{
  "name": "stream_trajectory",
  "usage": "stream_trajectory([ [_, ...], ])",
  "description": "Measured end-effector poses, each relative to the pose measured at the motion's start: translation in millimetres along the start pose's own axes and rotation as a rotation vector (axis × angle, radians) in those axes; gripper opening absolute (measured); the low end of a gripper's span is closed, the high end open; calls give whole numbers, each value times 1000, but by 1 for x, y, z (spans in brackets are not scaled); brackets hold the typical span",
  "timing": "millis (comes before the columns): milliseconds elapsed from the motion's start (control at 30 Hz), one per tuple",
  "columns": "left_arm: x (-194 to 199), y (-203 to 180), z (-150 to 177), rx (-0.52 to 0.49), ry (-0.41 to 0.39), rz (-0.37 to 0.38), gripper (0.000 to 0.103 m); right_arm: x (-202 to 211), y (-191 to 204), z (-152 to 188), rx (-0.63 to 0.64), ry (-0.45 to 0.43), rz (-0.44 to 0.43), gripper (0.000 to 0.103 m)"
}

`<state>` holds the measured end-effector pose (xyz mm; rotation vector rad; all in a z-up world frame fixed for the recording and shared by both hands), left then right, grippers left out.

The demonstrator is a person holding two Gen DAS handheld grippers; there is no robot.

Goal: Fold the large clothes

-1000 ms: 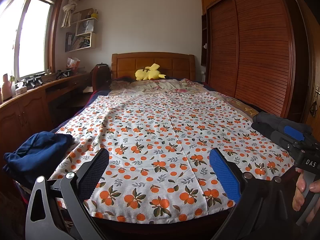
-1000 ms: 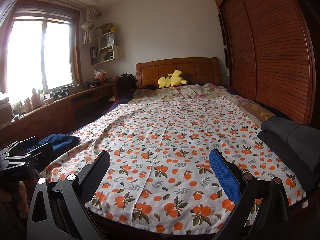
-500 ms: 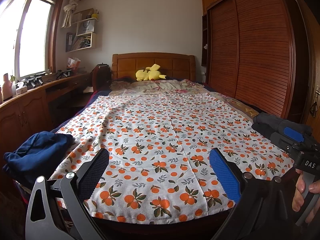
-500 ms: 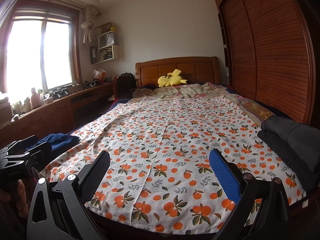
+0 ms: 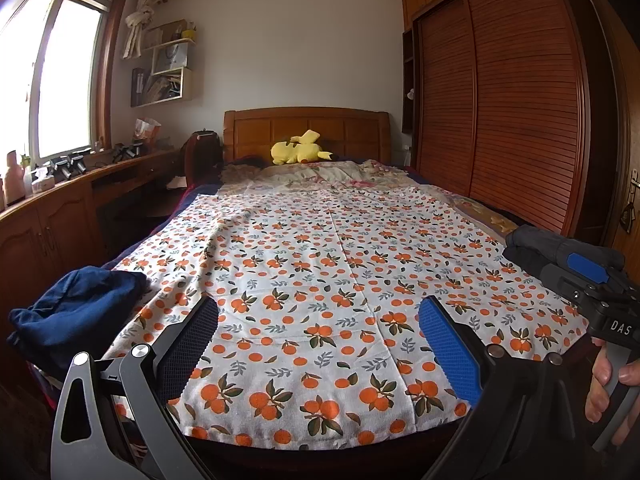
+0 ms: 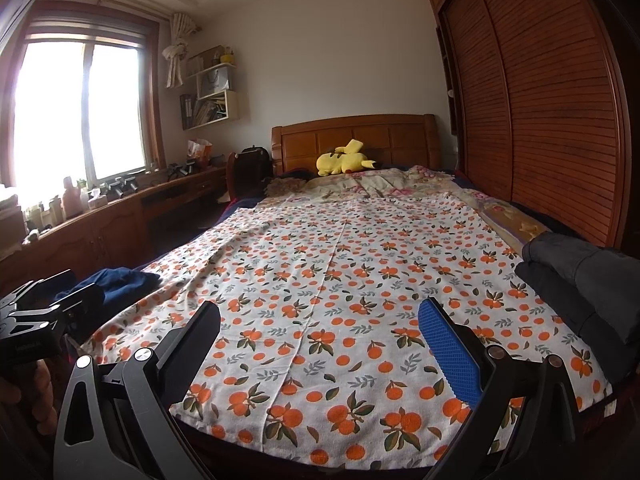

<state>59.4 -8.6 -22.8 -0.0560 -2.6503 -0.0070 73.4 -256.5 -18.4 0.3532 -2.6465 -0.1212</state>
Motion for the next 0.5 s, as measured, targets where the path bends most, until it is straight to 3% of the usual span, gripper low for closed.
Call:
stream_trajectory([
  [500, 1, 0, -2, -1, -1, -4, 101, 1, -1, -1, 1, -1, 1, 96],
])
Point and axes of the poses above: each gripper's, at about its wrist camera, not at the fingertips, and x roughly against the way its jaws point, y to its left, z to its underside, the point moved 2 cm from there along -x, roughly the way its jaws point, and after that the axes turned 5 degrees about y, right-handed, at the moved point
